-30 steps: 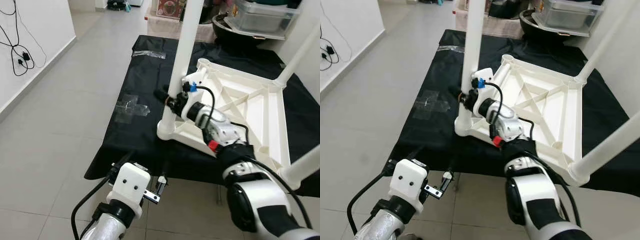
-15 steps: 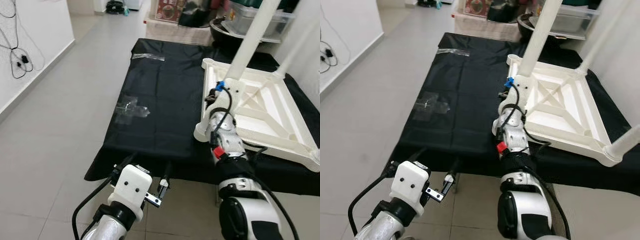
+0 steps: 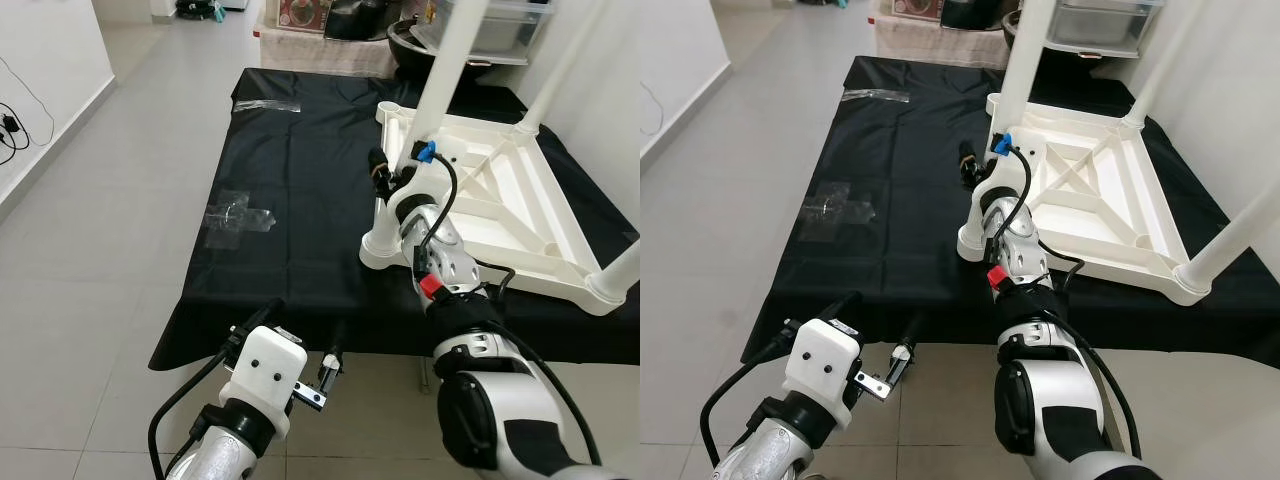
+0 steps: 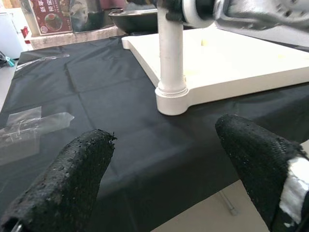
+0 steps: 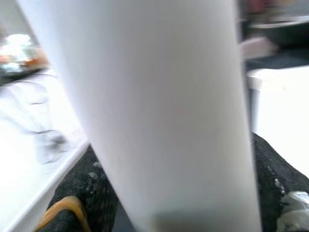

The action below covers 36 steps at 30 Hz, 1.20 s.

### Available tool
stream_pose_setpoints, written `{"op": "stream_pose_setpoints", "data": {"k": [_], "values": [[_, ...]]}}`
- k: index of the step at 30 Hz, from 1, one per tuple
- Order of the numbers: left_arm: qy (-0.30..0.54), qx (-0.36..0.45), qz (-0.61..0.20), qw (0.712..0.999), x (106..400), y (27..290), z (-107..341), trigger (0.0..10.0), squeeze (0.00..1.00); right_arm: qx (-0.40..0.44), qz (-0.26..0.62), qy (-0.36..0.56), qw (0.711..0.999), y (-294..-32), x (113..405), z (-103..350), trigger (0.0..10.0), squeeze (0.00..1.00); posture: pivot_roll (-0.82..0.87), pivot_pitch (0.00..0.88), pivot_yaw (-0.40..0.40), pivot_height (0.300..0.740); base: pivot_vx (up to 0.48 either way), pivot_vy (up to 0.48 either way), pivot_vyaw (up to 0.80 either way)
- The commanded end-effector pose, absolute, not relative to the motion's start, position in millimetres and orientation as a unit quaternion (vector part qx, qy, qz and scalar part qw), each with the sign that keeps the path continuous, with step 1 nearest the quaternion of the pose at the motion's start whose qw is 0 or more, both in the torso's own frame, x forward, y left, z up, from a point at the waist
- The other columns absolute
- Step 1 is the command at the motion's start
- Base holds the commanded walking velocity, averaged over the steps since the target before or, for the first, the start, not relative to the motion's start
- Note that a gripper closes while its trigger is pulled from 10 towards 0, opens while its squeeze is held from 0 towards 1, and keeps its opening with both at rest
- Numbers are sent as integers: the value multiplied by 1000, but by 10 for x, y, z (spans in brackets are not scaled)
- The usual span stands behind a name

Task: Building children table

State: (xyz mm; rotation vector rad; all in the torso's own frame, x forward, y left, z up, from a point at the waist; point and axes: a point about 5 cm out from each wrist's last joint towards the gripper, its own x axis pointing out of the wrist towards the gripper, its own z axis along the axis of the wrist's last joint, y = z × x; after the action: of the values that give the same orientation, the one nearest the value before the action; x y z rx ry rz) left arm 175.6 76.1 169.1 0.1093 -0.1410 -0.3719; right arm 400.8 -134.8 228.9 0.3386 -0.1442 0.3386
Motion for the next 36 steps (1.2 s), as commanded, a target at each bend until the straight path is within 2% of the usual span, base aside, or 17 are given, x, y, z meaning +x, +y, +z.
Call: {"op": "stream_pose_setpoints", "data": {"k": [1,5,7,8,10,12,16,18,19,22,24,25,28,31,32,35,36], "values": [[-61,55,-189,979,1752,733,1647,10000,0,178,273,-70,943,-1194,3982,2376,10000,0,168,108,-114,740,0,0,0],[-61,55,-189,979,1755,736,1651,10000,0,176,398,-64,898,-1151,3879,2402,10000,0,166,109,-113,740,0,0,0],[-62,56,-189,979,1756,738,1651,10000,0,155,522,-50,837,-1089,3708,2360,10000,0,166,108,-113,740,0,0,0],[-62,56,-189,979,1756,738,1651,10000,0,155,522,-50,837,-1089,3708,2360,10000,0,166,108,-113,740,0,0,0],[-62,56,-188,979,1756,739,1651,10000,0,128,612,-27,780,-1008,3551,2266,10000,0,172,109,-114,740,0,0,0],[-62,56,-188,979,1756,739,1651,10000,0,128,612,-27,780,-1008,3551,2266,10000,0,172,109,-114,740,0,0,0],[-62,57,-187,979,1750,740,1650,10000,0,115,664,-22,739,-923,3500,2233,10000,0,173,105,-115,740,0,0,0],[-62,57,-187,979,1747,739,1649,10000,0,111,661,-22,742,-900,3521,2234,10000,0,174,102,-116,740,0,0,0],[-62,57,-187,979,1745,738,1649,10000,0,100,653,-25,750,-889,3550,2236,0,0,174,102,-116,740,0,0,0],[-62,57,-187,979,1743,737,1647,10000,0,93,638,-22,764,-883,3586,2229,0,0,175,100,-115,740,0,0,0],[-62,56,-187,979,1741,736,1645,10000,0,91,557,-28,825,-956,3723,2228,0,0,170,89,-112,740,0,0,0],[-62,56,-187,979,1741,736,1645,10000,0,91,557,-28,825,-956,3723,2228,0,0,170,89,-112,740,0,0,0],[-62,56,-187,979,1738,735,1640,10000,0,83,444,-29,892,-1075,3867,2212,0,0,172,86,-113,740,0,0,0],[-62,56,-187,979,1738,736,1639,10000,0,85,425,-28,901,-1099,3889,2207,0,0,171,85,-112,740,0,0,0],[-62,56,-187,979,1737,737,1639,10000,0,87,342,-24,935,-1190,3960,2178,0,0,169,80,-109,740,0,0,0],[-62,56,-187,979,1737,737,1639,10000,0,90,308,-21,947,-1226,3985,2163,0,0,169,80,-109,740,0,0,0],[-61,56,-187,979,1737,736,1637,10000,0,87,241,-11,966,-1306,4020,2123,0,0,168,77,-106,740,0,0,0]]}}
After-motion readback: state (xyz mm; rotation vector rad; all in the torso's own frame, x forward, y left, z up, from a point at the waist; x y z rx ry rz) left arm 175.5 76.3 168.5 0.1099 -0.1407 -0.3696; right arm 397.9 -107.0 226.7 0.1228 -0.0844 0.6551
